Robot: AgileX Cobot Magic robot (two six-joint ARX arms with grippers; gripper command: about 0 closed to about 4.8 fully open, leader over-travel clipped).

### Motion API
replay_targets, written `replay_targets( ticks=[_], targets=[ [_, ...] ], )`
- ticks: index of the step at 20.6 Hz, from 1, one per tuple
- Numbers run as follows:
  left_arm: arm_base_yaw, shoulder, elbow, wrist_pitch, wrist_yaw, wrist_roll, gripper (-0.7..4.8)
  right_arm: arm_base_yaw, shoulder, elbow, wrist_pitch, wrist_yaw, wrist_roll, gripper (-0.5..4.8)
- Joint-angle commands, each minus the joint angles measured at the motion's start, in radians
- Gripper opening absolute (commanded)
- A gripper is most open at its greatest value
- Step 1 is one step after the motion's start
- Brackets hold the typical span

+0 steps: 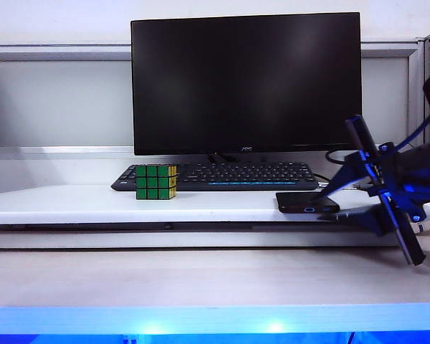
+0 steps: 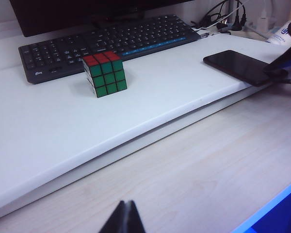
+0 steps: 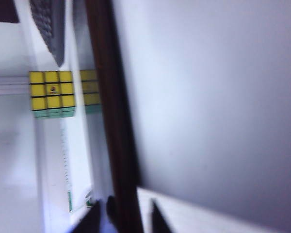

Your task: Put the phone on top of the Rubik's Cube.

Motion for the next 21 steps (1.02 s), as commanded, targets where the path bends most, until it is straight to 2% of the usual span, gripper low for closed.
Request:
replay_targets(
  ticks=[1,3,4,14,16,21],
  targets=[
    [0.001,0.000,-0.001,-0.017,0.012,0.000,-0.06,0.003,0.009,0.006,0.004,0.000,-0.003,1.22],
    [0.001,0.000,-0.001,-0.017,0.012,-0.001,-0.06,0.003,0.009,0.006,0.006,0.001,-0.003,0.30],
    [0.001,0.000,-0.001,-0.017,0.012,-0.001,-0.06,0.002,0.009,0.006,0.010,0.000,-0.003,0.04],
    [0.001,0.000,-0.001,-0.016,-0.021,0.000,-0.06,0.016,0.009,0.011,0.208,-0.009,0.040,-0.03],
    [0.001,0.000,-0.001,-0.016,-0.021,0.000,-0.06,0.018,0.009,0.038,0.207,-0.044,0.051,-0.03],
    [0.001,0.000,-0.001,-0.014,-0.026,0.000,-0.06,0.056,0.009,0.142,0.199,-0.056,0.064,-0.03]
  ],
)
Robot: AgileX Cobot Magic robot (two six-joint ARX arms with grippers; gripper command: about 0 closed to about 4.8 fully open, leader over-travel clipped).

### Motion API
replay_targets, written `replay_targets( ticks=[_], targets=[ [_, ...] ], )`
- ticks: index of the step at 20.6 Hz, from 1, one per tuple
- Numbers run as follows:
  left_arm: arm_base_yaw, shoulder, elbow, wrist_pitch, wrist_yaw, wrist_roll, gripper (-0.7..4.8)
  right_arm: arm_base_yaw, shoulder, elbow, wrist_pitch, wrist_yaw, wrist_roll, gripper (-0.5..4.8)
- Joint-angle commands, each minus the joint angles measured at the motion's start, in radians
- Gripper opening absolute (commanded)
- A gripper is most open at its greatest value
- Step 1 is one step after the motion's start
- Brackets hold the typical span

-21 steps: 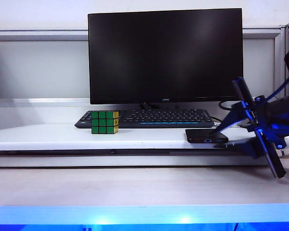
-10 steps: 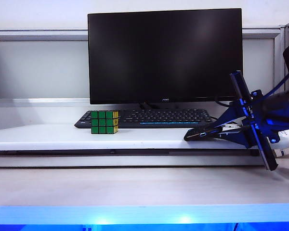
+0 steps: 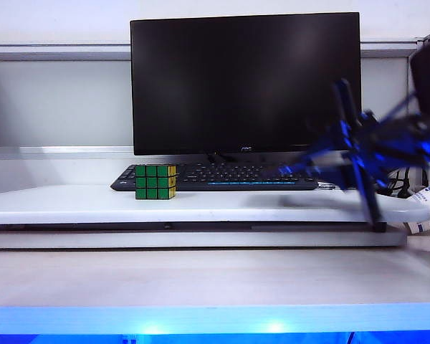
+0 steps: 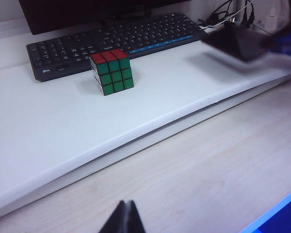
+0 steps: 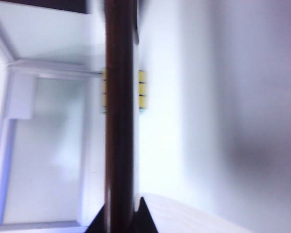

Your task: Put the phone on top of the Rubik's Cube.

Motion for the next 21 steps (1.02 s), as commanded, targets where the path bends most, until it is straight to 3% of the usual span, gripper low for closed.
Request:
replay_targets(
  ticks=[1,8,16,21],
  targets=[
    [0.001,0.000,-0.001,-0.014,0.000,0.000,-0.06,0.032,-0.006,0.065,0.039,-0.007,0.007,-0.03],
    [0.001,0.000,-0.001,-0.013,-0.045,0.000,-0.06,0.114,-0.006,0.236,-0.074,-0.004,0.013,-0.03],
    [0.001,0.000,-0.001,-0.006,-0.097,0.000,-0.06,0.158,-0.002,0.418,-0.301,0.048,-0.105,-0.03],
    [0.001,0.000,-0.001,-0.006,-0.129,0.000,-0.06,0.200,0.093,0.527,-0.322,0.041,-0.108,-0.03]
  ],
)
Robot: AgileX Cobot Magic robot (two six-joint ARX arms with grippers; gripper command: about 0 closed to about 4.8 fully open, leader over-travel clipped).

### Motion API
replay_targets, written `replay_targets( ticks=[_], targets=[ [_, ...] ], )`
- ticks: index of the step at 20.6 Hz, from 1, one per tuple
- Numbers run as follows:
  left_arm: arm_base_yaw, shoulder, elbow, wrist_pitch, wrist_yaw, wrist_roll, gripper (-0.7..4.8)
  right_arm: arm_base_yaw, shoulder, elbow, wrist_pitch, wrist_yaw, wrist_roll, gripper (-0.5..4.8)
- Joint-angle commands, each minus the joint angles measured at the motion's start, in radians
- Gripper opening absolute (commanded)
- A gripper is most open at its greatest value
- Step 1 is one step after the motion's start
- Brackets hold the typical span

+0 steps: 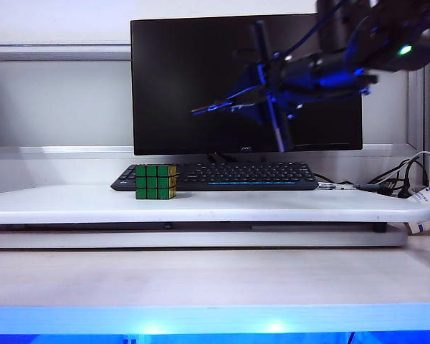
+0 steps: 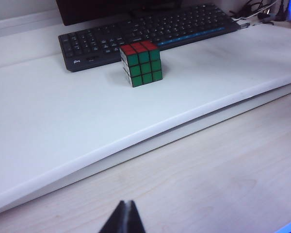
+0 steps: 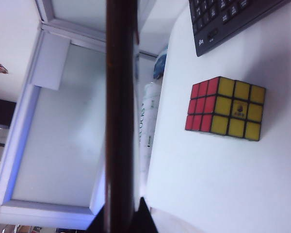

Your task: Put the phone on top of the Rubik's Cube.

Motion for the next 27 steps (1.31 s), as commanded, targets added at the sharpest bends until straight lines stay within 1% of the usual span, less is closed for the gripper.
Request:
replay_targets(
  ticks=[1,6,7,9,12,17,22,25,27],
  targets=[
    [0.001,0.000,-0.001,-0.003,-0.019,0.000,-0.06,0.039,0.067,0.077,0.026,-0.005,-0.004,-0.03],
    [0.001,0.000,-0.001,-0.003,-0.043,0.000,-0.06,0.094,0.188,0.190,0.010,-0.018,0.018,-0.03],
    [0.001,0.000,-0.001,-0.003,-0.049,0.000,-0.06,0.095,0.201,0.203,0.010,-0.018,0.026,-0.03],
    [0.001,0.000,-0.001,-0.002,-0.093,0.000,-0.06,0.099,0.239,0.240,0.010,-0.016,0.040,-0.03],
    [0.001,0.000,-0.001,-0.003,-0.100,0.000,-0.06,0.099,0.285,0.297,-0.010,-0.016,0.042,-0.03],
    [0.001,0.000,-0.001,-0.002,-0.113,0.000,-0.06,0.100,0.319,0.307,-0.031,0.000,0.052,-0.03],
    [0.001,0.000,-0.001,-0.003,-0.113,0.000,-0.06,0.101,0.349,0.307,-0.012,-0.001,0.068,-0.03],
    [0.001,0.000,-0.001,-0.002,-0.113,0.000,-0.06,0.124,0.352,0.322,-0.008,-0.002,0.071,-0.03],
    [0.001,0.000,-0.001,-0.003,-0.129,0.002,-0.06,0.135,0.359,0.352,-0.014,0.014,0.069,-0.02]
  ],
)
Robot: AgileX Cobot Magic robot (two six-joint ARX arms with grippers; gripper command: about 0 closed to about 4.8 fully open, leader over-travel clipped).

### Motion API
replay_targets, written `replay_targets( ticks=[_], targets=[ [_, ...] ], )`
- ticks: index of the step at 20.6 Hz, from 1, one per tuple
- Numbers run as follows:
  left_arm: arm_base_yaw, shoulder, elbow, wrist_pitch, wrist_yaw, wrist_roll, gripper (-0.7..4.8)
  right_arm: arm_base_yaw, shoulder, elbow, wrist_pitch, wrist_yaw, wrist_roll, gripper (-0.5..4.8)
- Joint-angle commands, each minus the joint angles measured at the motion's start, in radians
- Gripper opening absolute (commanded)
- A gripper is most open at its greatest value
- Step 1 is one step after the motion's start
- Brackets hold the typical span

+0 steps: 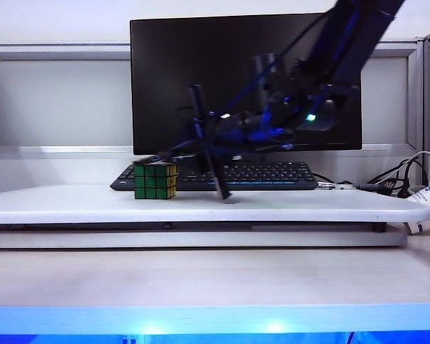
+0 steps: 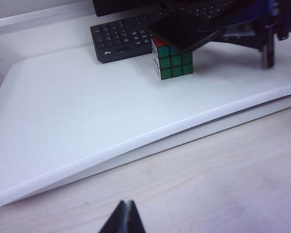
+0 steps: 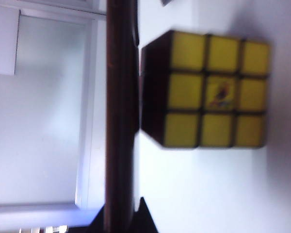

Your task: Put the phone on top of the Rubik's Cube.

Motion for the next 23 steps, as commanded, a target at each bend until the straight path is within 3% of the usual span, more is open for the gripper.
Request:
replay_targets(
  ticks=[1,8,10,11,15,17,20,23],
  targets=[
    [0.001,0.000,-0.001,-0.002,-0.021,0.004,-0.06,0.012,0.003,0.042,0.028,0.016,-0.006,-0.03],
    [0.001,0.000,-0.001,-0.001,-0.021,0.004,-0.06,0.009,0.024,0.049,0.035,0.042,0.006,0.01],
    [0.001,0.000,-0.001,-0.001,-0.022,0.009,-0.06,0.009,0.024,0.049,0.035,0.042,0.021,1.02],
    [0.001,0.000,-0.001,-0.001,-0.022,0.013,-0.06,0.009,0.024,0.049,0.035,0.041,0.024,1.27],
    [0.001,0.000,-0.001,-0.001,-0.029,0.013,-0.06,0.009,0.024,0.049,0.037,0.041,0.025,1.34],
    [0.001,0.000,-0.001,-0.001,-0.029,0.013,-0.06,0.009,0.024,0.049,0.045,0.036,0.048,1.87],
    [0.001,0.000,-0.001,-0.001,-0.029,0.012,-0.06,0.009,0.024,0.049,0.065,0.024,0.050,1.99],
    [0.001,0.000,-0.001,-0.001,-0.029,0.012,-0.06,0.009,0.024,0.049,0.064,0.000,0.052,2.77]
  ],
)
